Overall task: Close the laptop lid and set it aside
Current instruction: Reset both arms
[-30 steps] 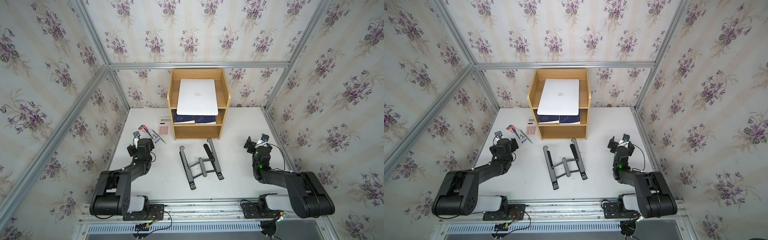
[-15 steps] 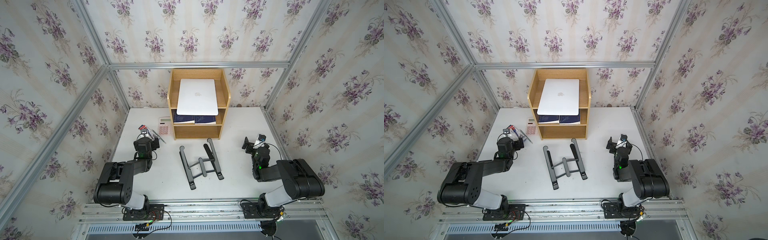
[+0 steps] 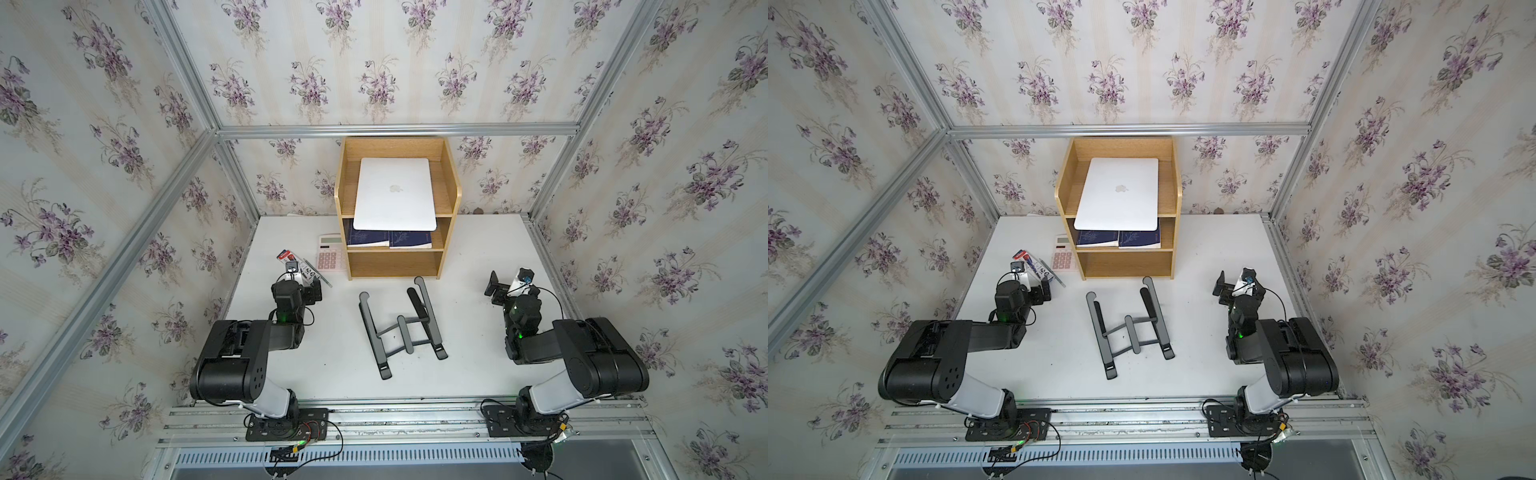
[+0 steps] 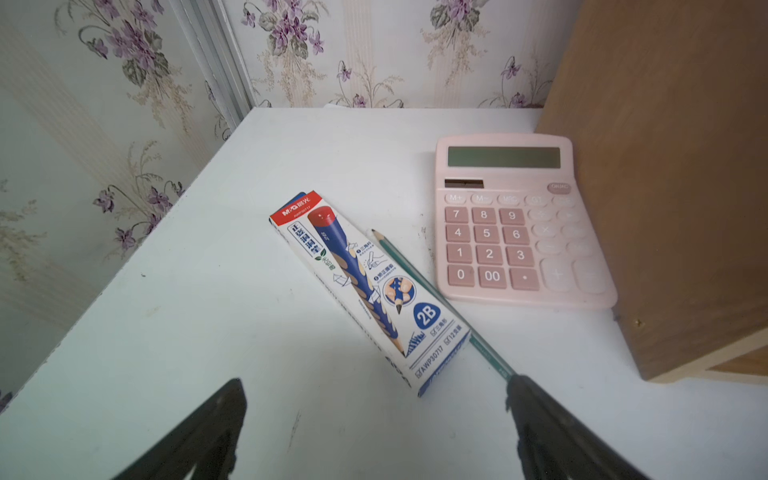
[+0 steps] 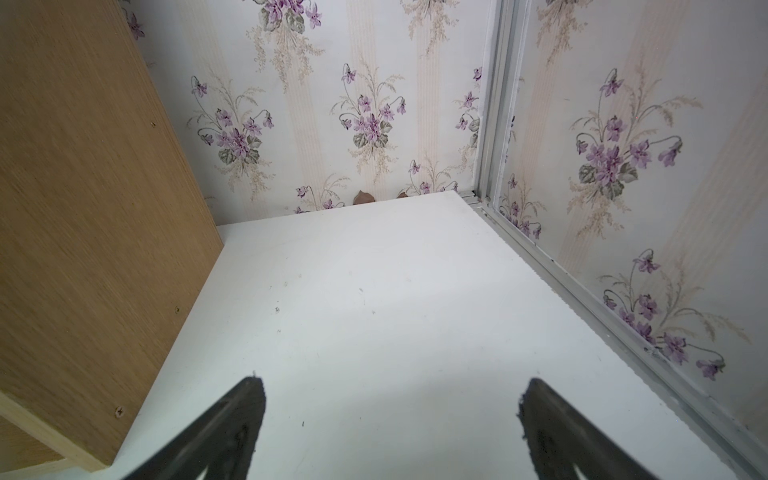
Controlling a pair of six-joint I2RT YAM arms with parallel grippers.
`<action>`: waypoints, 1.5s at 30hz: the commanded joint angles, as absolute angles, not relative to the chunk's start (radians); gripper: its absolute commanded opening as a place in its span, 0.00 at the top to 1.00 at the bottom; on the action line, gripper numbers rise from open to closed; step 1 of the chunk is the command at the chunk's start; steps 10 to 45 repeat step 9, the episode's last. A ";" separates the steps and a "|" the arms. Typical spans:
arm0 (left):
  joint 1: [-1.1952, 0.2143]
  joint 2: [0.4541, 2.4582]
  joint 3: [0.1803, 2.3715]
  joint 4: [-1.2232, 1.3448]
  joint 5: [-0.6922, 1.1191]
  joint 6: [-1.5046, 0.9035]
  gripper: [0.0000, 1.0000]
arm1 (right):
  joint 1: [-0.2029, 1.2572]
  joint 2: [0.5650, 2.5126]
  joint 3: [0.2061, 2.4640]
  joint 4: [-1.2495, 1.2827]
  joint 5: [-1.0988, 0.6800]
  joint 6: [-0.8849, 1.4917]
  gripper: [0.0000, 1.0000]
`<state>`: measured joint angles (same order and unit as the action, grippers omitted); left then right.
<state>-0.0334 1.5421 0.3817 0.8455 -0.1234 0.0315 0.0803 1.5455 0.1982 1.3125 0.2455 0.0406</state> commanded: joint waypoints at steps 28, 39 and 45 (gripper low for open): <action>-0.035 1.546 0.379 0.918 -0.129 0.045 0.00 | 0.081 1.546 0.201 1.347 0.236 0.027 0.00; -0.035 1.546 0.379 0.918 -0.129 0.045 0.00 | 0.081 1.546 0.201 1.347 0.236 0.027 0.00; -0.035 1.546 0.379 0.918 -0.129 0.045 0.00 | 0.081 1.546 0.201 1.347 0.236 0.027 0.00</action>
